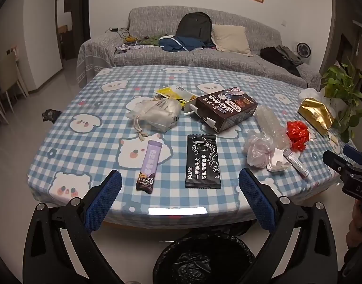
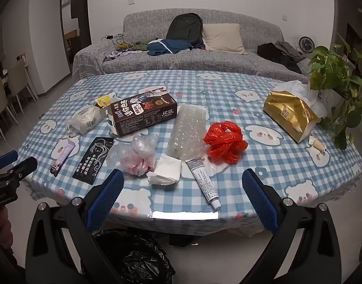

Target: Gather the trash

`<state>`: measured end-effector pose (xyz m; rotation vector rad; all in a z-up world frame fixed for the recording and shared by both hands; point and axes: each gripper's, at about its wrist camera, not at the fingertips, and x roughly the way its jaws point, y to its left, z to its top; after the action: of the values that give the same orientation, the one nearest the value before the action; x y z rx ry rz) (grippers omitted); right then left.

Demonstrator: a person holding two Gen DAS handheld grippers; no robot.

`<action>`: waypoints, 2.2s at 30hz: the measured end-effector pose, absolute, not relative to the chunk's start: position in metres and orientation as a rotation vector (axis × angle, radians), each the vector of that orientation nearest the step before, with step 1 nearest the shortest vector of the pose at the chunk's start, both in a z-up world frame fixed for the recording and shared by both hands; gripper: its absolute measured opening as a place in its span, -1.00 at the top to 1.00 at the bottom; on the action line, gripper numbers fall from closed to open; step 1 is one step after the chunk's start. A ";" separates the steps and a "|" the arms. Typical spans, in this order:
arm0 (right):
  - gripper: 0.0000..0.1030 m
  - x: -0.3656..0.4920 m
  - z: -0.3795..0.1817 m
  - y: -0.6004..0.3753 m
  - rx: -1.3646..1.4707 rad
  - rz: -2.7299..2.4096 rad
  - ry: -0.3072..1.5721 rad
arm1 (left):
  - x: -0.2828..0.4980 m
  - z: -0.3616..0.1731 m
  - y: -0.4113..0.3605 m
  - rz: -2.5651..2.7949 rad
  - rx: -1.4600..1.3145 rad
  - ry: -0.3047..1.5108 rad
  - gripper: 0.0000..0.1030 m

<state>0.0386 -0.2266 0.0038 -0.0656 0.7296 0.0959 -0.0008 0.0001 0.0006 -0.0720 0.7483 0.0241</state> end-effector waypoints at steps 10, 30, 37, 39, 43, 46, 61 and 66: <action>-0.86 0.040 0.004 -0.228 -0.049 0.099 0.737 | 0.004 -0.006 0.001 0.009 -0.082 0.777 -0.89; -0.86 0.037 0.004 -0.227 -0.042 0.104 0.747 | 0.000 -0.007 0.000 0.013 -0.077 0.791 -0.88; -0.86 0.038 0.001 -0.226 -0.053 0.101 0.752 | 0.000 -0.007 0.001 0.023 -0.082 0.788 -0.89; -0.86 0.038 0.001 -0.226 -0.053 0.100 0.751 | 0.000 -0.007 0.001 0.023 -0.080 0.789 -0.88; -0.86 0.038 0.001 -0.226 -0.052 0.101 0.752 | 0.000 -0.008 0.001 0.026 -0.086 0.790 -0.89; -0.86 0.039 0.001 -0.225 -0.055 0.102 0.751 | 0.000 -0.008 0.001 0.026 -0.081 0.791 -0.89; -0.86 0.041 0.001 -0.223 -0.051 0.100 0.753 | 0.002 -0.007 0.004 0.035 -0.086 0.781 -0.88; -0.86 0.039 0.002 -0.222 -0.049 0.105 0.751 | 0.001 -0.005 0.003 0.024 -0.088 0.782 -0.88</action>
<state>0.0393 -0.2221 0.0023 -0.0492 0.7508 0.1048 0.0006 0.0025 -0.0053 -0.0877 0.7822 0.0244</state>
